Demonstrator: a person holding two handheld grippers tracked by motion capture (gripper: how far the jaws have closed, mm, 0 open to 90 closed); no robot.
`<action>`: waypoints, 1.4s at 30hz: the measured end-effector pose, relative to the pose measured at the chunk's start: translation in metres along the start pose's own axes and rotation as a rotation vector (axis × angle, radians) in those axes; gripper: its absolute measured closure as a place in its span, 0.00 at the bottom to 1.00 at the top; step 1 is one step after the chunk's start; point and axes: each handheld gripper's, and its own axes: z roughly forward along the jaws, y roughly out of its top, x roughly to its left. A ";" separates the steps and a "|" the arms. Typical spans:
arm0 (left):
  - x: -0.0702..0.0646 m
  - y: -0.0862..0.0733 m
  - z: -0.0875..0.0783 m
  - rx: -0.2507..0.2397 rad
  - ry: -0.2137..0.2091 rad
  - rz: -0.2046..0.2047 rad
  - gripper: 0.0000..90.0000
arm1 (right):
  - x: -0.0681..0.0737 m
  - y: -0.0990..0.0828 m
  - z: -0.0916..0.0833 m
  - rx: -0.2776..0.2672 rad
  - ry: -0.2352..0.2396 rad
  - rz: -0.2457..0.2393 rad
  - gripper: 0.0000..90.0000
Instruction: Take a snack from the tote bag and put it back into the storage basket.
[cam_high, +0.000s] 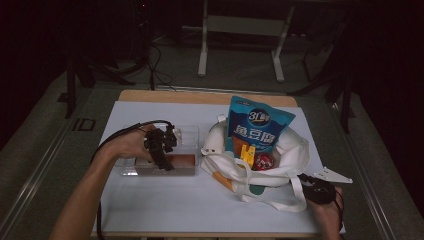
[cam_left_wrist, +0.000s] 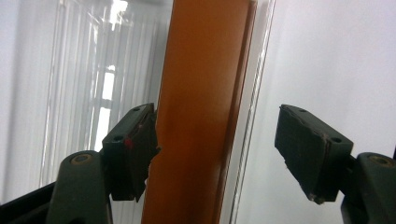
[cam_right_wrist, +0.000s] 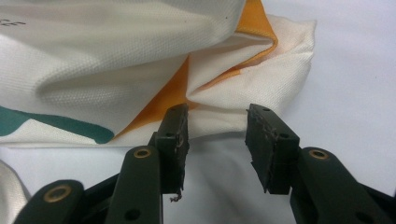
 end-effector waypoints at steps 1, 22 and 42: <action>0.000 0.000 -0.001 -0.008 -0.001 0.000 0.34 | 0.000 0.000 0.000 0.000 0.000 0.001 0.65; 0.001 0.005 -0.010 -0.163 0.016 -0.025 0.35 | 0.000 0.000 0.000 0.002 -0.002 0.002 0.65; -0.008 0.039 -0.014 -0.401 0.041 0.010 0.46 | 0.000 0.000 0.000 -0.003 -0.002 0.003 0.65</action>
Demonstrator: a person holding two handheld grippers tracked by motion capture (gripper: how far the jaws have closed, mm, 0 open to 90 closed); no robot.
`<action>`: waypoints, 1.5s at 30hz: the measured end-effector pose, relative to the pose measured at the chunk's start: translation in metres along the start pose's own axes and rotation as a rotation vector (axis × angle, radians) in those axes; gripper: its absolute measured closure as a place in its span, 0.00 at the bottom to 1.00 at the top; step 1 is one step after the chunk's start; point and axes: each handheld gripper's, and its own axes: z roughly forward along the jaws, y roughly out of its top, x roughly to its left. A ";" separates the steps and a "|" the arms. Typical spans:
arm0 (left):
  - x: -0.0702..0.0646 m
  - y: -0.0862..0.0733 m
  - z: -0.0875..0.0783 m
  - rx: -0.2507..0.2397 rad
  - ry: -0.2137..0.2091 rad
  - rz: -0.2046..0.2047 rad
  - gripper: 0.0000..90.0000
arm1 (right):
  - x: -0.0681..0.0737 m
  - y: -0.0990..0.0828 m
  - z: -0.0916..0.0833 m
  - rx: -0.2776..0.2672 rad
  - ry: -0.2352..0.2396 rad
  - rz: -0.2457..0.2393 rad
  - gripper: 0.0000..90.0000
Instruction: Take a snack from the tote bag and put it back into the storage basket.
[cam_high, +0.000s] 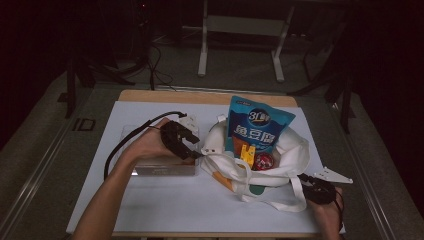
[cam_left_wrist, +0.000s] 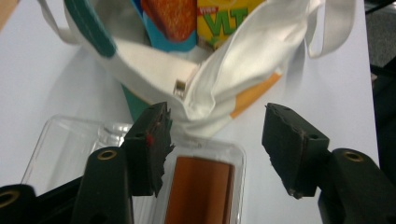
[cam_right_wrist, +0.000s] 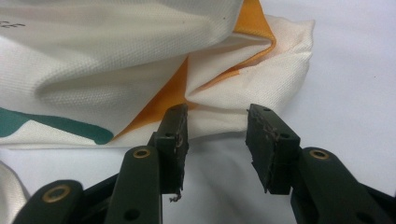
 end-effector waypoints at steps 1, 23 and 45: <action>0.000 0.001 0.001 -0.011 0.003 0.001 0.47 | 0.000 0.000 0.000 0.000 0.001 0.001 0.65; -0.004 0.029 0.028 -0.134 0.083 -0.022 0.49 | 0.000 0.000 0.000 -0.003 0.002 0.003 0.65; -0.006 0.053 0.065 -0.142 0.046 -0.010 0.44 | -0.001 0.000 0.000 -0.003 0.005 0.002 0.64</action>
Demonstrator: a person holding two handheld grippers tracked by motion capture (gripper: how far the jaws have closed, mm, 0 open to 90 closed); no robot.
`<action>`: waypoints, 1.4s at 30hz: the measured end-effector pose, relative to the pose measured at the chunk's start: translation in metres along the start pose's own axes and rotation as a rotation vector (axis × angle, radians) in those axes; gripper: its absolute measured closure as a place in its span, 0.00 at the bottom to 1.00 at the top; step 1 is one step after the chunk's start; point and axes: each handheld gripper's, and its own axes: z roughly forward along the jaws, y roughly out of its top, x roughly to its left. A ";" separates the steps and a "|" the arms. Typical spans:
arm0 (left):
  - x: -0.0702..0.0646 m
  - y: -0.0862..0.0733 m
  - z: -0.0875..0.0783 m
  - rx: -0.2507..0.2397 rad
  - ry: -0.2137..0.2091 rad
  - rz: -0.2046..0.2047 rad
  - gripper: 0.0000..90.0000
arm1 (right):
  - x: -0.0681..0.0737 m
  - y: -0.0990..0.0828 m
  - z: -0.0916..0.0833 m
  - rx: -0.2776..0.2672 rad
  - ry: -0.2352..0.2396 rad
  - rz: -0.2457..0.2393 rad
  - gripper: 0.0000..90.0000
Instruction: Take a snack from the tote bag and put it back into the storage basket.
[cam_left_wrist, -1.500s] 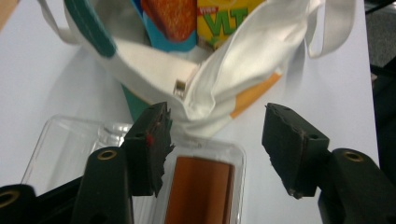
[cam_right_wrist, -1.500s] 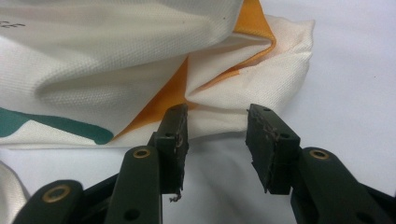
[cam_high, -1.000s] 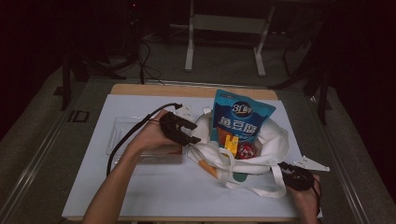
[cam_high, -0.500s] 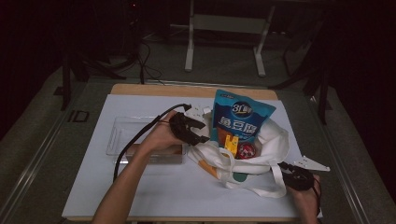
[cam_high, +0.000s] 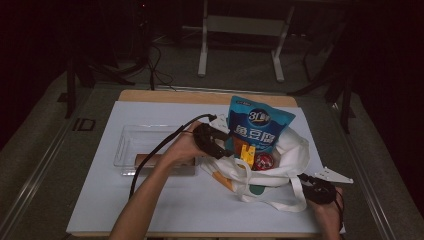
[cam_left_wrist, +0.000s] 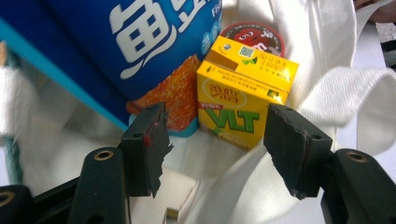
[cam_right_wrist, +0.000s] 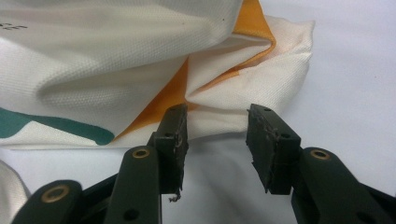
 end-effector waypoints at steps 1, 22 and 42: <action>0.000 0.001 0.002 0.000 0.008 -0.004 0.43 | 0.000 0.000 0.000 0.001 0.000 0.000 0.64; -0.009 0.008 0.028 0.034 -0.068 0.018 0.29 | 0.000 0.000 0.000 0.004 0.002 -0.001 0.64; -0.012 0.018 0.056 0.070 -0.082 0.032 0.19 | 0.000 0.000 0.001 0.007 0.007 0.000 0.64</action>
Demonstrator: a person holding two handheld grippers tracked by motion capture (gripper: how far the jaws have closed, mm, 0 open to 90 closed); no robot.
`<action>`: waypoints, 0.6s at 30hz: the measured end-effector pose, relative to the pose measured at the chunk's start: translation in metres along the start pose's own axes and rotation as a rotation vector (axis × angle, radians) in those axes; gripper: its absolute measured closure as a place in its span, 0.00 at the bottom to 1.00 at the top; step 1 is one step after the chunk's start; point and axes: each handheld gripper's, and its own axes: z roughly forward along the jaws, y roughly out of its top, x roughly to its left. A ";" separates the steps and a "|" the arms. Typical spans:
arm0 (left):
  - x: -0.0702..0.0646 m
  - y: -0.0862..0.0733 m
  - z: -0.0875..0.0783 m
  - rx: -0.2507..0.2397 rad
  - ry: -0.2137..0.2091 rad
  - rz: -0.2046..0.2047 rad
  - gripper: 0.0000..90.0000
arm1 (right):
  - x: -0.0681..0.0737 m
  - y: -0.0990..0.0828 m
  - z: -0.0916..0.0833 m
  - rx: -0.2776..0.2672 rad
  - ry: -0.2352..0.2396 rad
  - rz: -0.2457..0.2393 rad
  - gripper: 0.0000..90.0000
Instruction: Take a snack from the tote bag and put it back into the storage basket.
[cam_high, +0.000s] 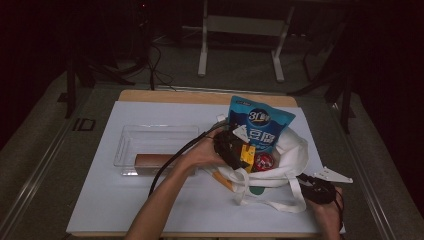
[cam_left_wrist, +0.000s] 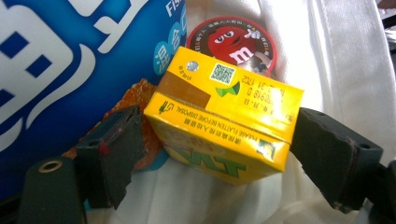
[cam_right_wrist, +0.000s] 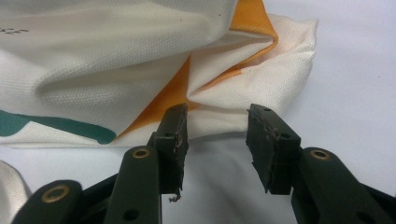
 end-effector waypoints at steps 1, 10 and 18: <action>0.000 0.000 0.003 0.002 0.000 -0.002 0.18 | 0.000 0.000 0.000 0.000 0.001 0.000 0.64; -0.004 0.004 0.017 0.028 0.002 0.012 0.18 | 0.000 0.000 0.000 0.002 0.002 -0.004 0.64; -0.007 0.004 0.018 0.032 0.028 -0.002 0.20 | 0.001 0.000 0.000 0.003 0.001 -0.006 0.64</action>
